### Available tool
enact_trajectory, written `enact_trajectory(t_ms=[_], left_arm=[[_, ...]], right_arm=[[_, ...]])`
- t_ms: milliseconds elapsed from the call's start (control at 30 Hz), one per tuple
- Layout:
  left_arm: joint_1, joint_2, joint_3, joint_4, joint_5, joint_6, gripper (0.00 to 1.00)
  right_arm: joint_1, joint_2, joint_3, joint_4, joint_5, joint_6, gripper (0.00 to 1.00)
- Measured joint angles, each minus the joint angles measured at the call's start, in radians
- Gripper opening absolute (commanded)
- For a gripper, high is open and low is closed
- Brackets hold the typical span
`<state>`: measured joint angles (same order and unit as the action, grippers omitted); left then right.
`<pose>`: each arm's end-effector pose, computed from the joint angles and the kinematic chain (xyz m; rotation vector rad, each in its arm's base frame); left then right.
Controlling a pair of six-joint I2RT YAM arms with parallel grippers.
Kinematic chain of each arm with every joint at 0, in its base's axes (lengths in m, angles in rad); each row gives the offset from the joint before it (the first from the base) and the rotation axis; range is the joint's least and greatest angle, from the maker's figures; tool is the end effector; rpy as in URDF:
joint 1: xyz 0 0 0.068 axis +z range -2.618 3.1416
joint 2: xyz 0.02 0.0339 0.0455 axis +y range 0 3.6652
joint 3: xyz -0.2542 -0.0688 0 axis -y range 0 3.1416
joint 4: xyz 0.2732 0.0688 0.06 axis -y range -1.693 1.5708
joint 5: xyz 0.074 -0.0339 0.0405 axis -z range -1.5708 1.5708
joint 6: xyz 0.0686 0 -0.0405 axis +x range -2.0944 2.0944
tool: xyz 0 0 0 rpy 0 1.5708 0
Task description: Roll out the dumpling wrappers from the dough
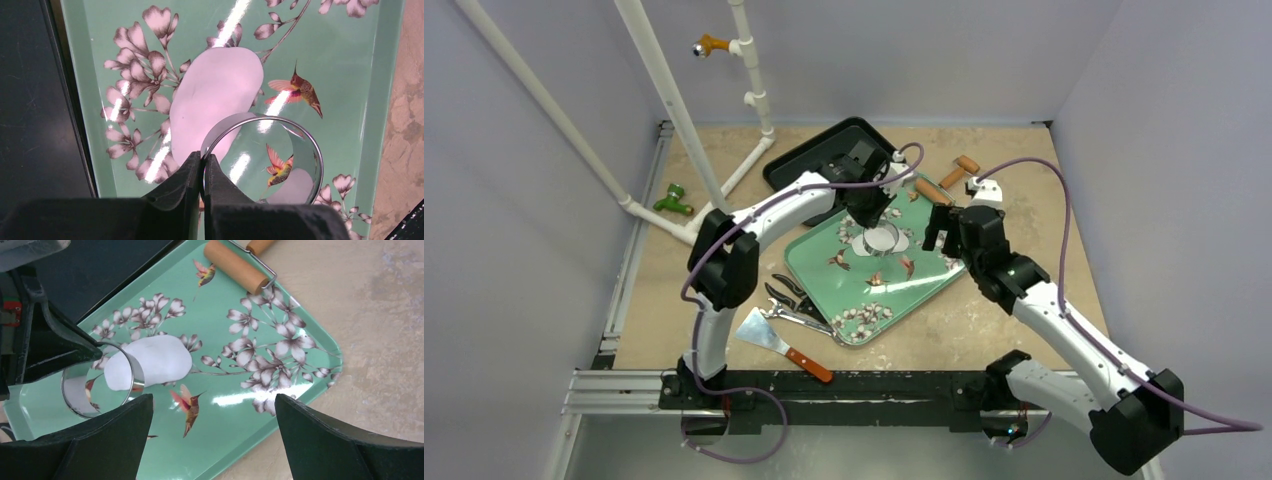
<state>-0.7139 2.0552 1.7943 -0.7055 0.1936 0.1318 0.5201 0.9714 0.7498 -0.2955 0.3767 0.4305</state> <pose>0.3678 -0.3361 0.2097 1.1288 2.3184 -0.4703 0.2521 0.1153 0.2538 0.1347 2.0498 0.1974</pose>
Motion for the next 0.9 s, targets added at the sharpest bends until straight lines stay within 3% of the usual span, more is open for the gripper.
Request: enact_trajectory(t_ms=[233,433,667,900], left_arm=[[-0.003,0.095,0.123,-0.056,0.016,-0.003,0.0],[-0.001,0.171,0.192,-0.09,0.029,-0.03,0.0],[0.0,0.199,0.208,-0.106,0.031,-0.042,0.0],[0.013,0.2,0.153,-0.052,0.017,-0.043,0.0]], right_arm=[[-0.03,-0.038,0.01,-0.042,-0.002,0.0,0.93],[-0.031,-0.032,0.01,-0.027,-0.045,0.003,0.81],[-0.039,0.19,0.051,0.023,-0.143,0.04,0.6],[-0.04,0.407,0.119,0.082,-0.216,0.08,0.52]])
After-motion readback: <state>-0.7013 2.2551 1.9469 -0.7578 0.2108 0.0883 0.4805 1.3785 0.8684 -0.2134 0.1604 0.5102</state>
